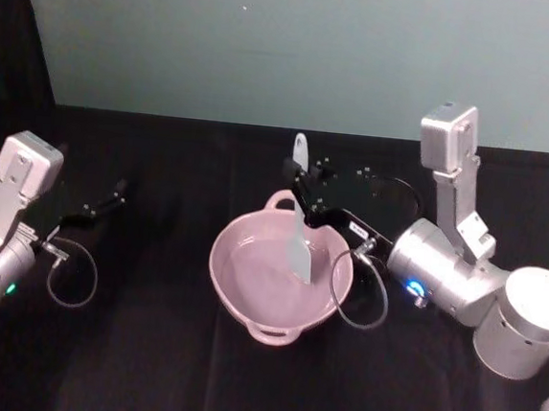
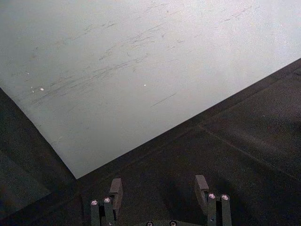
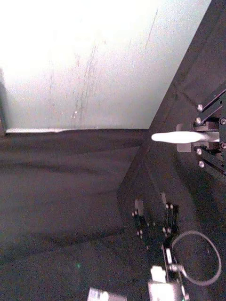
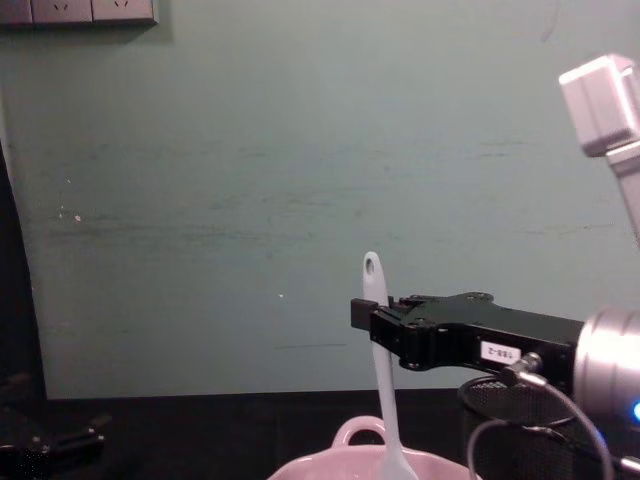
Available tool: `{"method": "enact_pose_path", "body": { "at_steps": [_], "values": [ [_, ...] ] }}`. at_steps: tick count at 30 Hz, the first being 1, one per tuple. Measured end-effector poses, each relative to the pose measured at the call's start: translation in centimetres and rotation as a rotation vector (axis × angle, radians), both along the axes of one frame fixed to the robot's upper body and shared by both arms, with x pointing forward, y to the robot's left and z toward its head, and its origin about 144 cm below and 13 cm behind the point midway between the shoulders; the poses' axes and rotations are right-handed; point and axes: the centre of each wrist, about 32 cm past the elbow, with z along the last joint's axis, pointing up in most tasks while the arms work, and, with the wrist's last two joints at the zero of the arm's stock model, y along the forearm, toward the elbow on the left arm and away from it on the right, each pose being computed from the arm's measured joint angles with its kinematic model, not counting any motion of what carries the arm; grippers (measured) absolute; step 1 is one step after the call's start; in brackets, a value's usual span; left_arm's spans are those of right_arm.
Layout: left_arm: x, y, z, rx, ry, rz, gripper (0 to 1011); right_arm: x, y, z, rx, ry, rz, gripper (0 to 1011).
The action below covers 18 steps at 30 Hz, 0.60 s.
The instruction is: Use the one hand to pick up the spoon and stir the clear water in the bowl.
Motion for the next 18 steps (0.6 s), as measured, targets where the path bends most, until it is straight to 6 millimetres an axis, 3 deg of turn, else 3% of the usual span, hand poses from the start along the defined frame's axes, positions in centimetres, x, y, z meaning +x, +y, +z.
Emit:
{"method": "enact_pose_path", "body": {
  "at_steps": [9, 18],
  "values": [
    [0.0, 0.0, 0.0, 0.0, 0.0, 0.0, 1011, -2.9, -0.2, 0.5, 0.018, -0.003, 0.061, 121],
    [0.0, 0.0, 0.0, 0.0, 0.0, 0.0, 1011, -4.0, 1.9, -0.4, 0.031, 0.019, 0.15, 121]
  ]
}}
